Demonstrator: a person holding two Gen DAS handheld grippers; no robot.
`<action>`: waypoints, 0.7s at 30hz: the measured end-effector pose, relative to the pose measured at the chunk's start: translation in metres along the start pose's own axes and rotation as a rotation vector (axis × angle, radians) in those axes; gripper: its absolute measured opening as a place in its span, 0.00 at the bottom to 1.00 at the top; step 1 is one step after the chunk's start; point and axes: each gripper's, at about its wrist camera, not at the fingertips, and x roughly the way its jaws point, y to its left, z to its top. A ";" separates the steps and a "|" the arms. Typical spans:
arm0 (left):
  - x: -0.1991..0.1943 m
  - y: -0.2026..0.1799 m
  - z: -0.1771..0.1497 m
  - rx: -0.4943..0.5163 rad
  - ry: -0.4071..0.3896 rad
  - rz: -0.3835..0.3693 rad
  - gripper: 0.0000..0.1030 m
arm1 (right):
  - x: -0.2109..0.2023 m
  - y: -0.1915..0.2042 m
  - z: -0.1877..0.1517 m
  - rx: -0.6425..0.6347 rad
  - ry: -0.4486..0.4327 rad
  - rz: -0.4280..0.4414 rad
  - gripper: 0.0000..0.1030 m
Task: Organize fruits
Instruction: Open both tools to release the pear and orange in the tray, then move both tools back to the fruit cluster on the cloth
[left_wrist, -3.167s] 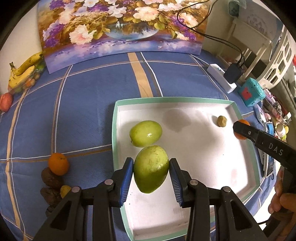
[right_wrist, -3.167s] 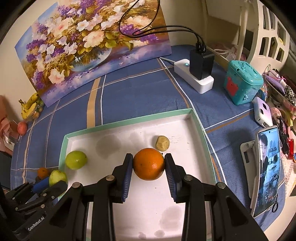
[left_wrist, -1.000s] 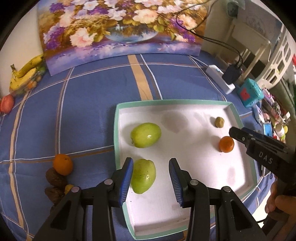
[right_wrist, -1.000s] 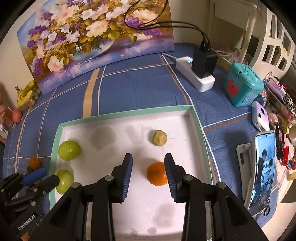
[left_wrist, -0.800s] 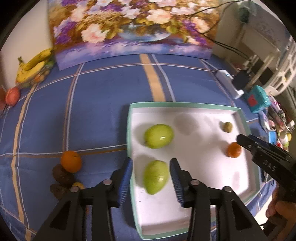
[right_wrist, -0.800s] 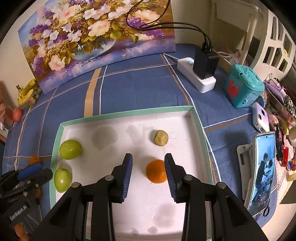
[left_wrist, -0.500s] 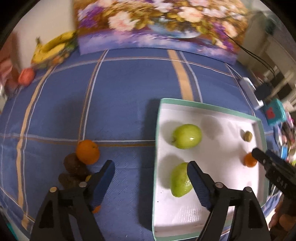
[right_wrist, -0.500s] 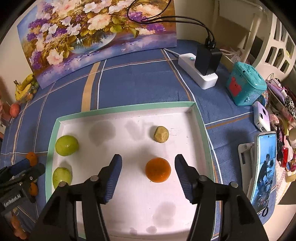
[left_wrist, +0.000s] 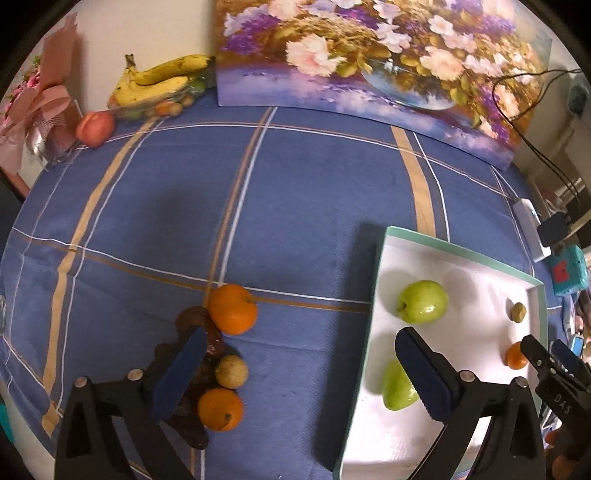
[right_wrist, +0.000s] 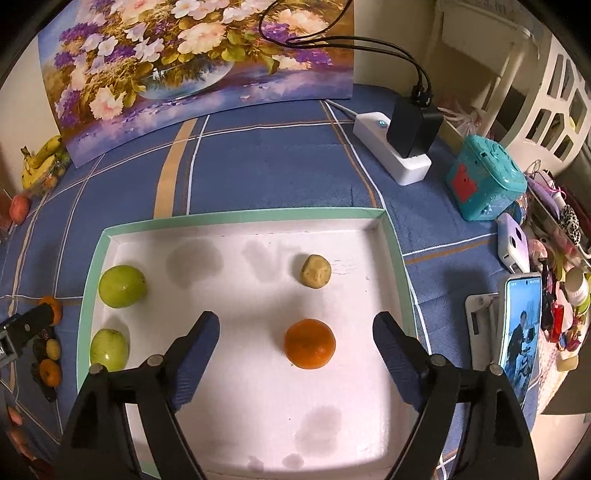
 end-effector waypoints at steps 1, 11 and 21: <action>-0.001 0.002 0.000 -0.004 -0.003 0.002 1.00 | 0.000 0.001 0.000 -0.007 -0.003 -0.003 0.85; -0.021 0.025 0.003 -0.016 -0.060 0.020 1.00 | -0.005 0.012 -0.001 -0.027 -0.049 -0.009 0.88; -0.054 0.057 0.008 -0.057 -0.152 -0.028 1.00 | -0.014 0.034 -0.001 -0.043 -0.084 0.025 0.88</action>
